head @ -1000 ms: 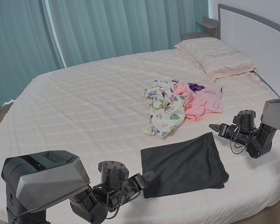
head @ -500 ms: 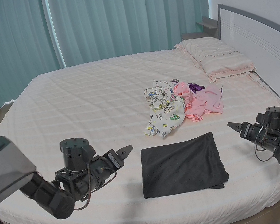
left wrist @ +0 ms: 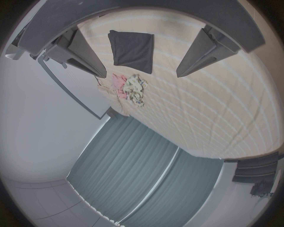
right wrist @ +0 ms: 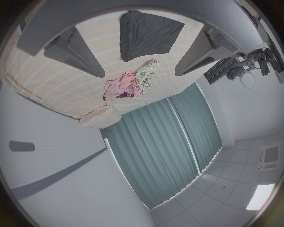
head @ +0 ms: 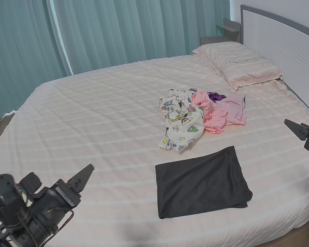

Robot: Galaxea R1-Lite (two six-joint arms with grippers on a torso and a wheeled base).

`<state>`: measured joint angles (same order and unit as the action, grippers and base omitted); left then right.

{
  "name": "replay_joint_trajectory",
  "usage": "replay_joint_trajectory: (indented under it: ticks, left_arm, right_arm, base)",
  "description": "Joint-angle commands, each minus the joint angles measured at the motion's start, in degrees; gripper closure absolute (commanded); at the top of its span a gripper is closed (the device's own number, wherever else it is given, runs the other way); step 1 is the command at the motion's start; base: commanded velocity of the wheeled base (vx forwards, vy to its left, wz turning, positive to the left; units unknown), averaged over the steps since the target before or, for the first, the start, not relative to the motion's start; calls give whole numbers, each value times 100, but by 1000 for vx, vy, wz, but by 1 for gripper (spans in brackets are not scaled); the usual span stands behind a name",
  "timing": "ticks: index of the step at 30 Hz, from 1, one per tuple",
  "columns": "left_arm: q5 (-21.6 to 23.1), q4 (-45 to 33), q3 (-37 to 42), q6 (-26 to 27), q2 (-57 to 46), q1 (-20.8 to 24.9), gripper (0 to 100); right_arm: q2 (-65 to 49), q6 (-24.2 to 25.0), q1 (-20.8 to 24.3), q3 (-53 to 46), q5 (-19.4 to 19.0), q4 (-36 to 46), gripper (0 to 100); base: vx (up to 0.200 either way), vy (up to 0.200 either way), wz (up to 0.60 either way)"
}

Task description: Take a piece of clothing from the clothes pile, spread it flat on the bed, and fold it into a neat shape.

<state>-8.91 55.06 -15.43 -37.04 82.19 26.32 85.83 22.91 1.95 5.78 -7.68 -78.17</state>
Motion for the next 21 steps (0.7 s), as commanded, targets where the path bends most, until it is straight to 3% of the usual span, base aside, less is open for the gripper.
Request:
replay_joint_trajectory:
  ticks: [1,7,11,15,20,21]
  left_arm:
    - [-779,-40,954,276,-1987,49,0]
    - [-1227,-602,1332,759,-3069,40,0]
    - [-1280,-1332,1332,900,-3684,31,0]
    - [-1482,-2536,1332,1216,-4879,31,0]
    - [-1508,-3169,1341,1831,-5635,-136,0]
    - [-1499,-3362,1341,2025,-5986,-347,0]
  right_arm:
    - [-2343,-427,42,-578,-5,1067,0]
    - [-4277,-550,42,-420,3,3229,0]
    - [-5138,-559,33,-341,-5,4609,0]
    - [-6597,-559,51,-288,-32,6235,0]
    - [-7371,-559,42,-217,-58,7096,0]
    - [-7678,-559,42,-217,-58,7412,0]
  base:
    - [0,0,0]
    - [0,0,0]
    - [0,0,0]
    - [0,0,0]
    - [0,0,0]
    - [0,0,0]
